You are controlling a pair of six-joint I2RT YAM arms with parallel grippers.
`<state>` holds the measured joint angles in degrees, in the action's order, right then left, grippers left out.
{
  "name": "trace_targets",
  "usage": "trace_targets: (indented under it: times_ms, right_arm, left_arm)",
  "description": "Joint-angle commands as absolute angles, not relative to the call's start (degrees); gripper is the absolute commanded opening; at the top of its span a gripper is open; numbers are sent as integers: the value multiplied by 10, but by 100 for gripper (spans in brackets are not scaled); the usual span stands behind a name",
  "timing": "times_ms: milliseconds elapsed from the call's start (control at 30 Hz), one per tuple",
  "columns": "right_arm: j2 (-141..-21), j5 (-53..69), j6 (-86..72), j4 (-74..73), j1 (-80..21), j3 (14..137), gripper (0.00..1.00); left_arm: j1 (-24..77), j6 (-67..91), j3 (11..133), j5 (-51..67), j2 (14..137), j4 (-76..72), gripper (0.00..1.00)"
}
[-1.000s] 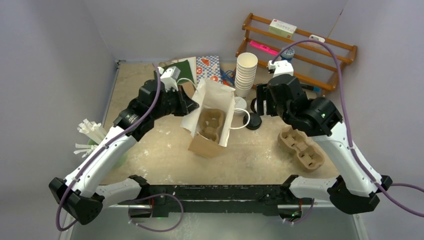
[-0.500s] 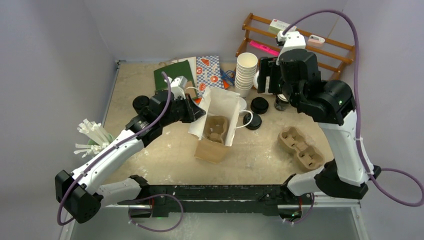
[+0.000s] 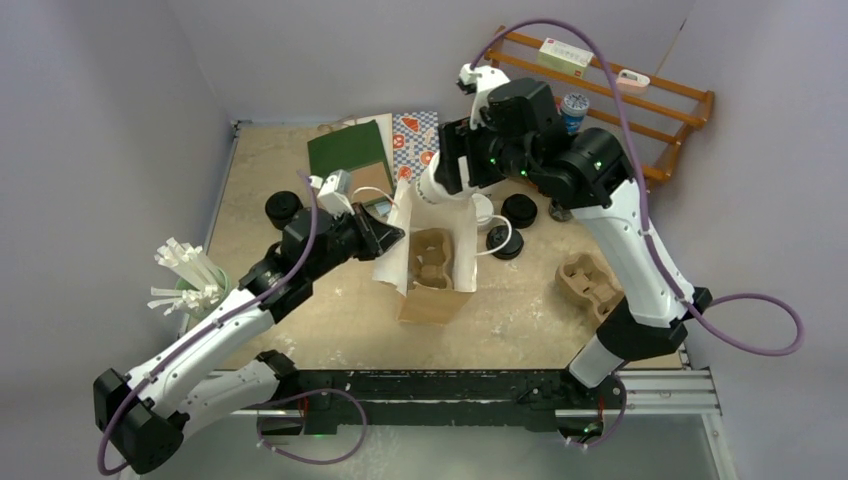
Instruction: Pack the takeout coffee
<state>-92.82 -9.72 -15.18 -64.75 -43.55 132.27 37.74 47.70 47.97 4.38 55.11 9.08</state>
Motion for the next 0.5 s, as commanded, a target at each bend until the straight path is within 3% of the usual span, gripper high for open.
trace_targets:
  times_ms: [0, 233, 267, 333, 467]
  right_arm:
    - [-925, -53, -152, -621, -472, 1302, 53]
    - [-912, -139, -185, -619, -492, 1210, 52]
    - [-904, -145, -188, -614, -492, 1192, 52]
    - [-892, -148, -192, -610, -492, 1162, 52]
    - [-880, -141, -194, -600, -493, 1109, 52]
  left_arm:
    - [396, 565, 436, -16, 506, 10, 0]
    - [444, 610, 402, -108, 489, -25, 0]
    - [447, 603, 407, -124, 486, -12, 3]
    - [448, 586, 419, -152, 478, 31, 20]
    - [448, 546, 454, -208, 461, 116, 63]
